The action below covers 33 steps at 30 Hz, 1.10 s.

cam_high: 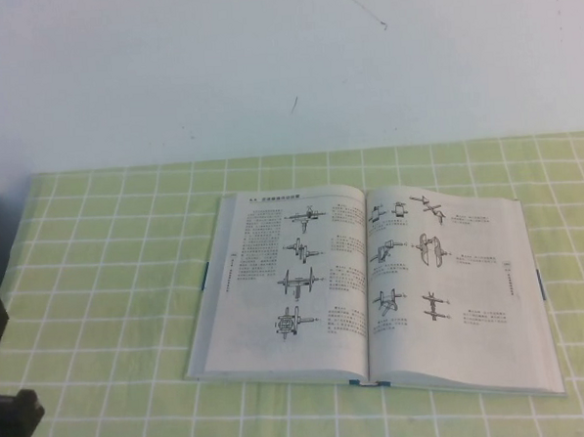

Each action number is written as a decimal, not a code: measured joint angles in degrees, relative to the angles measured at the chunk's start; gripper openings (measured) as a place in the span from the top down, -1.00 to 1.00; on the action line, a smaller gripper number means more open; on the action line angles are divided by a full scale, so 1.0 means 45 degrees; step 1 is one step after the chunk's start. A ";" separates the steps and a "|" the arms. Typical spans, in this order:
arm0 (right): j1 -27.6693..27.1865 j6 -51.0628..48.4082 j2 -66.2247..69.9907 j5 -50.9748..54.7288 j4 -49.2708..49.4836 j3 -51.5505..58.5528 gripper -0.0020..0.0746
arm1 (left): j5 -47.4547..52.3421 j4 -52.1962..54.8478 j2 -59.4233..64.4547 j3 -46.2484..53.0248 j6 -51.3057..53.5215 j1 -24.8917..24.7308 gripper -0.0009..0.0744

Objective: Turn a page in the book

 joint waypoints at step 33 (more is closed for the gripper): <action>-0.0004 -0.0100 -0.2731 0.1246 -0.0341 0.2061 0.95 | -0.0017 0.0056 -0.0138 0.3230 -0.0038 0.0000 0.98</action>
